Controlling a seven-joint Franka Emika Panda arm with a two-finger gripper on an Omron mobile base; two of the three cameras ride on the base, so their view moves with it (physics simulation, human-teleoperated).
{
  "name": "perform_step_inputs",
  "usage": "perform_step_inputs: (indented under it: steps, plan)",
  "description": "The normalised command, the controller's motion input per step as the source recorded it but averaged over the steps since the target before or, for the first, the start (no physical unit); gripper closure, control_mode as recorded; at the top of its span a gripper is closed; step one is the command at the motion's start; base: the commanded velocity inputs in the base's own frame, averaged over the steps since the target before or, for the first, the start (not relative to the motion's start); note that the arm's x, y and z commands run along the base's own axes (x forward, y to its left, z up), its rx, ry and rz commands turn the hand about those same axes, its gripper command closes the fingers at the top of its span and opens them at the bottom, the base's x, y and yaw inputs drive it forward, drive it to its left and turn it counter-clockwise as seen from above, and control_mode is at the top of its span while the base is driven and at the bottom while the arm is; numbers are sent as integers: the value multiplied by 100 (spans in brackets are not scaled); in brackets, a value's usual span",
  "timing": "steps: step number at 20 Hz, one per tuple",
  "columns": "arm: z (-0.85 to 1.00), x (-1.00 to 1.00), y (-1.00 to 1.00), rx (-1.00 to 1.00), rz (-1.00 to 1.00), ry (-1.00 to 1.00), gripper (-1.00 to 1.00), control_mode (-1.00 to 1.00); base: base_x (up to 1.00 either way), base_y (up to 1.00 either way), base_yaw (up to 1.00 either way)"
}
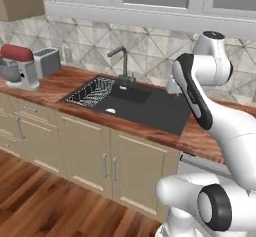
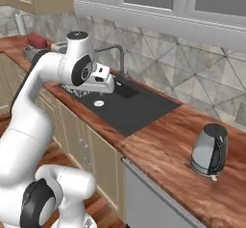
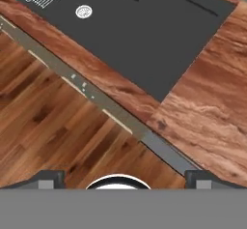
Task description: Navigate to the range hood.
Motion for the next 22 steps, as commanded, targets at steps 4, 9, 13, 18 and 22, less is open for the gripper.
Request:
perform_step_inputs:
  steps: [4, 9, 13, 18, 22]
  plan:
    - [0, 0, 0, 0, 0, 0, -100, 100, 0, 49, 88]
    - [0, 0, 0, 0, 0, 0, -100, 100, -1, 52, 86]
    - [0, 0, 0, 0, 0, 0, -100, 100, -10, 59, 86]
    - [0, 0, 0, 0, 0, 0, -100, 100, 0, 19, 29]
    - [0, 0, 0, 0, 0, 0, -100, 100, 94, 0, 0]
